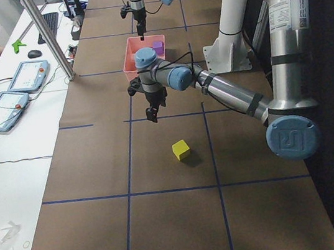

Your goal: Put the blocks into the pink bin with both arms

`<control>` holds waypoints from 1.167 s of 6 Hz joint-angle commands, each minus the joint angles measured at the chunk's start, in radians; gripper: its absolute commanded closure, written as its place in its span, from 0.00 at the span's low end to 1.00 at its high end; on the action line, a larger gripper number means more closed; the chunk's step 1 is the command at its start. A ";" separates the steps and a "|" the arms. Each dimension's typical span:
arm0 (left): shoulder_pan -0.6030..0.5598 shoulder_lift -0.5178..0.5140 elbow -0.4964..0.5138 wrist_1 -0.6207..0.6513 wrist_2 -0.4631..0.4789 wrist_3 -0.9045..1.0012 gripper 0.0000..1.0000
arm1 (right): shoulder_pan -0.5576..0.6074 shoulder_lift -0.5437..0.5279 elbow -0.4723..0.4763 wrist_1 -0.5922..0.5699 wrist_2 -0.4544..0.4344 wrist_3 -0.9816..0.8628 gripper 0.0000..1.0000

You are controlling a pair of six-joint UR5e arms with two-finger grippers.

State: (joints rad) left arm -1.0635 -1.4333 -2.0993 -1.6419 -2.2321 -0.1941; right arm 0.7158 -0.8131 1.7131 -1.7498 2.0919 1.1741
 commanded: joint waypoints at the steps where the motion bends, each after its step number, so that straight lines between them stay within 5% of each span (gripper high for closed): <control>1: 0.003 0.095 0.022 -0.190 0.012 -0.013 0.00 | 0.028 -0.088 0.089 -0.023 0.003 -0.095 0.00; 4: 0.010 0.139 0.284 -0.672 0.043 0.129 0.00 | 0.062 -0.167 0.152 -0.024 0.013 -0.197 0.00; 7: 0.048 0.157 0.292 -0.681 0.019 0.229 0.00 | 0.066 -0.184 0.161 -0.024 0.013 -0.209 0.00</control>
State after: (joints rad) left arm -1.0353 -1.2810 -1.8091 -2.3180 -2.2007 0.0145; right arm 0.7815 -0.9921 1.8704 -1.7733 2.1046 0.9662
